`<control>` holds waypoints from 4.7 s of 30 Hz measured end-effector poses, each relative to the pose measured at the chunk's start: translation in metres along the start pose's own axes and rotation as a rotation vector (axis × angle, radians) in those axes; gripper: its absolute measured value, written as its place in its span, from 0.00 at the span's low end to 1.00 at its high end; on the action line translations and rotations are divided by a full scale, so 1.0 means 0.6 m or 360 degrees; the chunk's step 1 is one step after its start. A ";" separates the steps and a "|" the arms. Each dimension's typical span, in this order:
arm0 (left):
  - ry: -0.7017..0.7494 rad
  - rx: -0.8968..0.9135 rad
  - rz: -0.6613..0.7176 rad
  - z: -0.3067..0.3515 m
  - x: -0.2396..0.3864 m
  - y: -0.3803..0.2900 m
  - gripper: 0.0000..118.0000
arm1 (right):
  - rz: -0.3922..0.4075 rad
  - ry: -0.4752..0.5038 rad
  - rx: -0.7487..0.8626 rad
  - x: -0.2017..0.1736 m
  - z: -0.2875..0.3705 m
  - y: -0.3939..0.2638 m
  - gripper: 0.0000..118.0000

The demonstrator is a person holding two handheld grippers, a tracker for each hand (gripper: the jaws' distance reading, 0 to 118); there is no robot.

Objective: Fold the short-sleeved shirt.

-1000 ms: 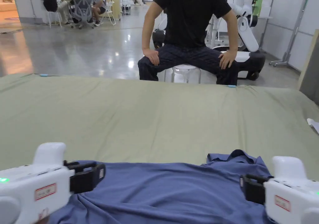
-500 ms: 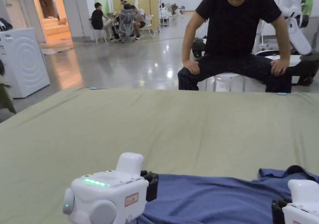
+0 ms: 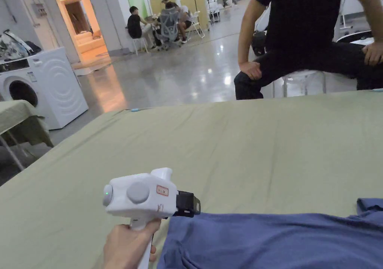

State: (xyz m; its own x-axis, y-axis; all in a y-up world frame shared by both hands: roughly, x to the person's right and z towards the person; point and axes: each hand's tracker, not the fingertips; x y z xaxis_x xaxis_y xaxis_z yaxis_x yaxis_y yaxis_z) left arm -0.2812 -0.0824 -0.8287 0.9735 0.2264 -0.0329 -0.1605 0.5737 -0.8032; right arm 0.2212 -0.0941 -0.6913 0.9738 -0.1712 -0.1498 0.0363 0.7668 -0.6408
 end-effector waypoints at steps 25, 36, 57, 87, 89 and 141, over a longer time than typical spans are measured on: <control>0.0231 -0.0261 -0.0022 -0.120 0.016 -0.006 0.04 | -0.0189 -0.0317 -0.0452 0.224 -0.154 0.166 0.58; 0.0224 -0.0189 -0.0049 -0.102 0.018 -0.024 0.04 | -0.0016 -0.0282 -0.0638 0.215 -0.214 0.169 0.03; -0.0174 0.0038 -0.0128 0.254 -0.057 -0.348 0.04 | -0.0135 -0.0103 -0.0193 0.178 0.229 -0.089 0.03; -0.0135 0.0602 -0.0334 0.185 0.183 -0.280 0.03 | 0.0123 -0.0133 0.0172 -0.081 0.050 -0.033 0.00; -0.0180 0.0602 -0.0316 0.183 0.179 -0.285 0.03 | 0.0109 -0.0125 0.0161 -0.082 0.047 -0.034 0.00; -0.0662 0.0421 0.0747 0.252 -0.204 -0.251 0.09 | -0.0136 -0.0049 0.0126 -0.018 0.105 -0.070 0.00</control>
State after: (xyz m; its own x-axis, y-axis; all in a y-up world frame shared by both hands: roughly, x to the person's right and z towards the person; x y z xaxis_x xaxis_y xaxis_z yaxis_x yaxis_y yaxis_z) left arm -0.4007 -0.0772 -0.6137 0.6557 0.7519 -0.0686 -0.6369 0.5020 -0.5852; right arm 0.2233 -0.0855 -0.6154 0.9727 -0.2200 -0.0735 0.1357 0.7969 -0.5887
